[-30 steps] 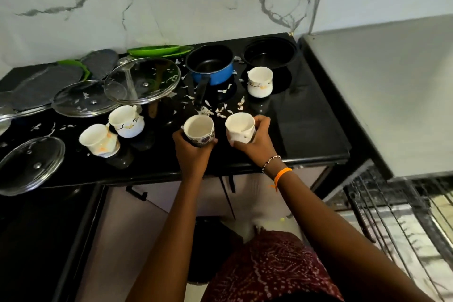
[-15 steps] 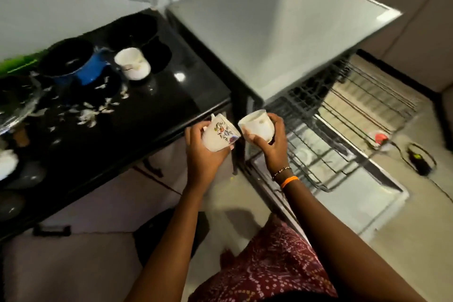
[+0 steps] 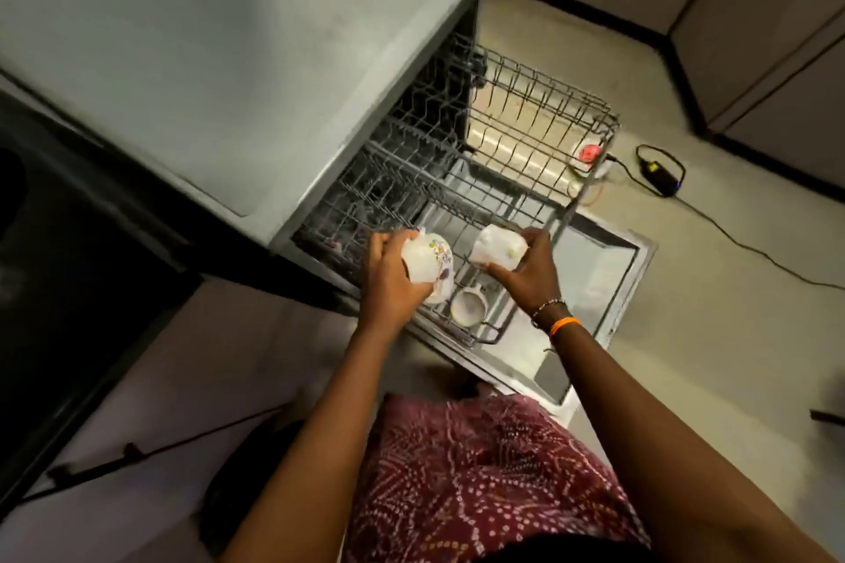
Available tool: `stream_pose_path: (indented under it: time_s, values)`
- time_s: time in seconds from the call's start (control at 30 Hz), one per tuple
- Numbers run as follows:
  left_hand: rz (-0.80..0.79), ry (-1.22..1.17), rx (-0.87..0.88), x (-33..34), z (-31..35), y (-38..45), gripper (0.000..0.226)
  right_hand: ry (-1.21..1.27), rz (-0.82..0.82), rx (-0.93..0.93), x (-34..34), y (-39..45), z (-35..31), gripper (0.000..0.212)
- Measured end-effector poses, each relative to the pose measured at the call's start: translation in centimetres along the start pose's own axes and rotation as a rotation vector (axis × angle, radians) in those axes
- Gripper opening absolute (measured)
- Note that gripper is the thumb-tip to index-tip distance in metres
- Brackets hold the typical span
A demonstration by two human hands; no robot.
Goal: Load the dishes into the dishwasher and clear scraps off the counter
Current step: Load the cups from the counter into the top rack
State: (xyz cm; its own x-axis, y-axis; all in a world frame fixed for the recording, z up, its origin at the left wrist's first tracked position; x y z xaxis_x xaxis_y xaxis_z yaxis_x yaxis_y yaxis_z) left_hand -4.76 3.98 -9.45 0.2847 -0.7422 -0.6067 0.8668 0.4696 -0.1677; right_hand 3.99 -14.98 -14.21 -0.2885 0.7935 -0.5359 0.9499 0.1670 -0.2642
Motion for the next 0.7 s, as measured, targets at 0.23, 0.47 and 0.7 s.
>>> stream_pose_path:
  time_s: [0.23,0.47,0.7]
  values:
    - [-0.122,0.105,-0.157,3.9,-0.7,5.5,0.067,-0.263,-0.049,0.072,-0.4,3.6,3.2,0.069]
    - [-0.348,0.262,-0.146,8.0,-1.7,11.3,0.079,-0.397,-0.092,0.161,2.5,6.6,4.1,0.069]
    - [-0.442,0.389,-0.060,12.2,-2.8,14.4,0.072,-0.524,-0.141,0.189,4.7,9.3,5.7,0.061]
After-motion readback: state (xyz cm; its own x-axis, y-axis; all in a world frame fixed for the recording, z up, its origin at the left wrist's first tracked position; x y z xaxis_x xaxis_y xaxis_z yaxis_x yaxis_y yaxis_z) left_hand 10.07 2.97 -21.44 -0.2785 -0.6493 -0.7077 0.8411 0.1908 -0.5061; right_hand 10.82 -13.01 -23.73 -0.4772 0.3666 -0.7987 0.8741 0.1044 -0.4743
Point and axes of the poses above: each hand's wrist, its own y-axis towards the middle knuckle, its own x-axis out of the palm, z = x × y, the point moved 5 cm from there along y, towards the middle knuckle, and after that the axes turned 6 degrees about -y, right-handed, at the moved point
